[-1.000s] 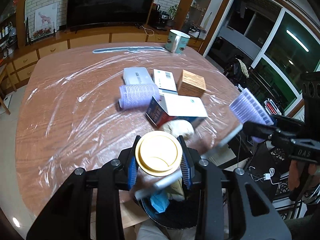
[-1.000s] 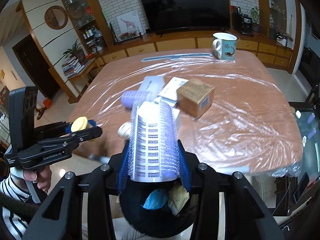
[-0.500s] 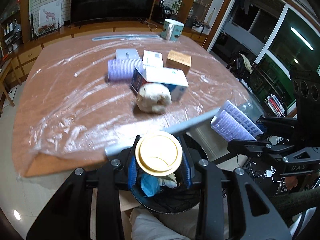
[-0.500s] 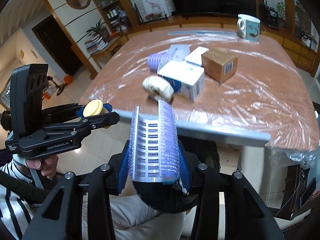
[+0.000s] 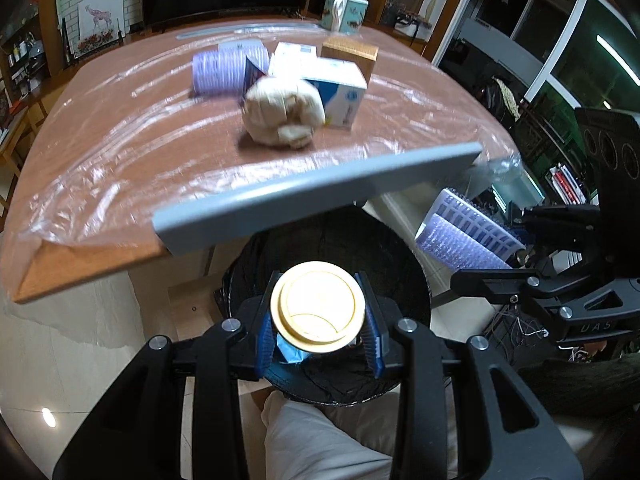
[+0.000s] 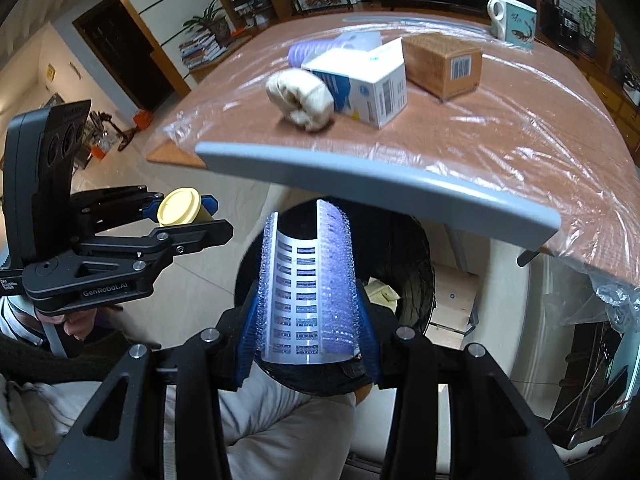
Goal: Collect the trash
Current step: 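Carry the roller and the cup past the table edge over the black bin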
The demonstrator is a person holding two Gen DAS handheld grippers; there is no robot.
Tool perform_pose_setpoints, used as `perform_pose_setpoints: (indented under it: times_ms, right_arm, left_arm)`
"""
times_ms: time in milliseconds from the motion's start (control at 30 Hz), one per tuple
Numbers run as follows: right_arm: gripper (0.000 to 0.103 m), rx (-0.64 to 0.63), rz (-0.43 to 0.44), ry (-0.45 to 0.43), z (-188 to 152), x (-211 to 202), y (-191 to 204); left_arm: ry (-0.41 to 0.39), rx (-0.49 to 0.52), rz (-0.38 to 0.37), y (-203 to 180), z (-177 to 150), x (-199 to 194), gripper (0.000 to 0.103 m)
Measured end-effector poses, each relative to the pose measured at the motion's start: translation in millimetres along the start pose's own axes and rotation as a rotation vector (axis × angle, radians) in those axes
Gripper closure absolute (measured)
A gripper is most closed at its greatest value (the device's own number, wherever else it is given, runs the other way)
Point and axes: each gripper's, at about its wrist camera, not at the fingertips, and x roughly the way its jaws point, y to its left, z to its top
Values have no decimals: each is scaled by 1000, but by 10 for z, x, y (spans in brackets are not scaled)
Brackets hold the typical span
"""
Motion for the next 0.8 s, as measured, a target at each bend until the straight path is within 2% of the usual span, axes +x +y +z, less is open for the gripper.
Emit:
perform_pose_setpoints:
  times_ms: [800]
  right_arm:
    - [61,-12,-37,106,-120,628,-121]
  left_arm:
    - [125,41,55,-15,-219,563,66]
